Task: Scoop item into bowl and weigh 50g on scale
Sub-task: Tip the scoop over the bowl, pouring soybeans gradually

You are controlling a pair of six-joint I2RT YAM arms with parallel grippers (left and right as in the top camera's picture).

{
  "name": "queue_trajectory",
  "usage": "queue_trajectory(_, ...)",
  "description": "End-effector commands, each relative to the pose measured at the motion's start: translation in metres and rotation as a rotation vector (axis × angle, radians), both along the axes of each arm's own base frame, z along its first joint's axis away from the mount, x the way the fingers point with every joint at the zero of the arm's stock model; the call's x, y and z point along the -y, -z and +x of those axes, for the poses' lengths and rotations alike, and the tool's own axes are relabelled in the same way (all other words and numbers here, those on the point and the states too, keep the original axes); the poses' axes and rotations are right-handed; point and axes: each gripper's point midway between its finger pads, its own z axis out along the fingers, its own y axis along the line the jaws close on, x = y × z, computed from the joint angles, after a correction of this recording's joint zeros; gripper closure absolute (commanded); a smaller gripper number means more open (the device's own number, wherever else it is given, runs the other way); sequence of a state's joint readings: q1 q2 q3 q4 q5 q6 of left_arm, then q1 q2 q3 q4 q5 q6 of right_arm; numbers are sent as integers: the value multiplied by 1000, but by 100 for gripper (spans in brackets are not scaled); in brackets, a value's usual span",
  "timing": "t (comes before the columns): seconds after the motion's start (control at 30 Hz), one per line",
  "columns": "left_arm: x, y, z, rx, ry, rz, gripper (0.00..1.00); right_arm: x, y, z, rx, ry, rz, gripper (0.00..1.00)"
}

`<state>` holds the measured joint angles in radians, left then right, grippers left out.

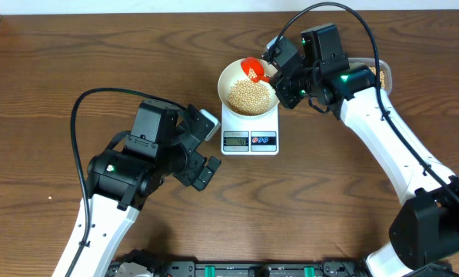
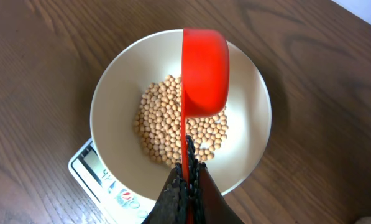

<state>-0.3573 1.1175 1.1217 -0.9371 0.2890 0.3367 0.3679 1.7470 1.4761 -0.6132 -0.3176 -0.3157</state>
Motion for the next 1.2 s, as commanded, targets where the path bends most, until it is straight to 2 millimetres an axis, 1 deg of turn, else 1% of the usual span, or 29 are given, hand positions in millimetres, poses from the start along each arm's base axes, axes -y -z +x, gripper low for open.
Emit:
queue_trajectory(0.0, 0, 4, -1, -15, -6, 3, 2, -1, 1, 2, 14, -16, -11, 99)
queue_trajectory(0.77, 0, 4, -1, -15, -6, 3, 2, -2, 0, 1, 22, -34, -8, 99)
queue_trajectory(1.17, 0, 4, -1, -15, -6, 3, 2, -1, -1, 5, 64, -64, -41, 99)
